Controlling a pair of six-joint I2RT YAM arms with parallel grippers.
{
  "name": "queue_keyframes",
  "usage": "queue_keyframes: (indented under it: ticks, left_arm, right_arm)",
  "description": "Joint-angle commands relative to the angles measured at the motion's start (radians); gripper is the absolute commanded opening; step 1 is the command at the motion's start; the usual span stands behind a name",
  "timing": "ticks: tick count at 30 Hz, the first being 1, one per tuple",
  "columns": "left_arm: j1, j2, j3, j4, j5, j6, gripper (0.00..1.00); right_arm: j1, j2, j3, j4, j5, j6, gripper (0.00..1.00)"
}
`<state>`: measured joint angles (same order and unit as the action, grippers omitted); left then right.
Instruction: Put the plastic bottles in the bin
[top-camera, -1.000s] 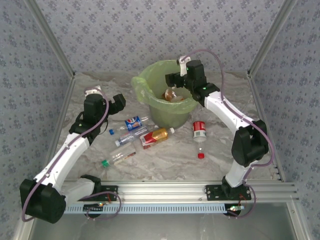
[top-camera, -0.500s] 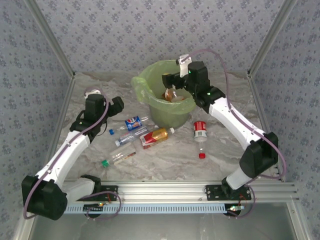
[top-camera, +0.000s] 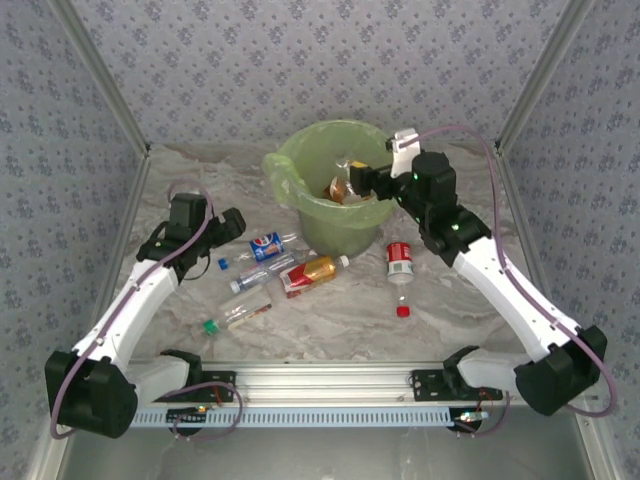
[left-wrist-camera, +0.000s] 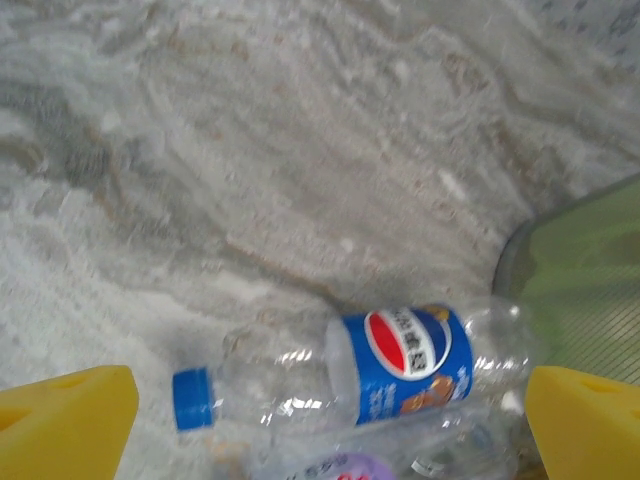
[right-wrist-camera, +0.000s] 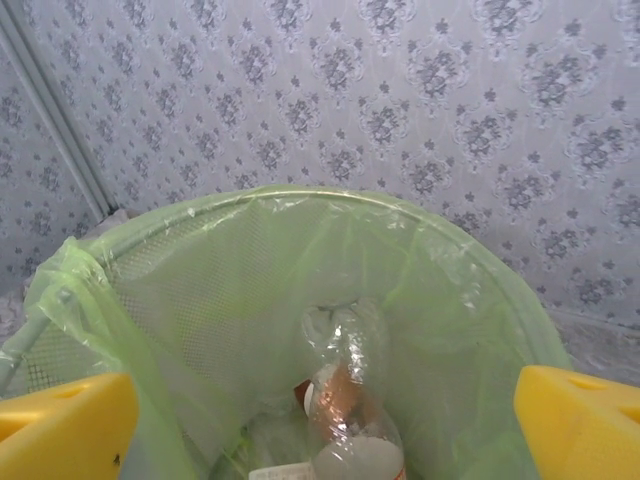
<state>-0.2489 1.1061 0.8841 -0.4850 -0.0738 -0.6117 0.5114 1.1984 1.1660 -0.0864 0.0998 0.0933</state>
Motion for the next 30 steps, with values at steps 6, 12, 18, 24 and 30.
queue_keyframes:
  ticks: [6, 12, 18, 24, 30]
  left_arm:
    - [-0.008, -0.077, 0.022, -0.323, 0.139, -0.089, 0.99]
    - [-0.135, -0.119, 0.030, -0.422, 0.099, 0.005, 0.99]
    - [-0.243, -0.112, -0.016, -0.496, 0.089, 0.054, 0.99]
    - [-0.350, -0.101, -0.076, -0.464, 0.056, 0.038, 0.99]
    - [-0.417, -0.022, -0.105, -0.443, 0.026, 0.023, 0.99]
  right_arm:
    - [0.002, -0.117, -0.162, 0.103, 0.080, 0.051, 0.99]
    - [0.004, -0.125, -0.191, 0.102, 0.059, 0.047, 0.99]
    - [0.004, -0.142, -0.225, 0.125, 0.082, 0.055, 0.98]
    - [0.002, -0.148, -0.256, 0.182, 0.111, 0.069, 0.98]
    - [0.002, -0.151, -0.256, 0.180, 0.136, 0.071, 0.98]
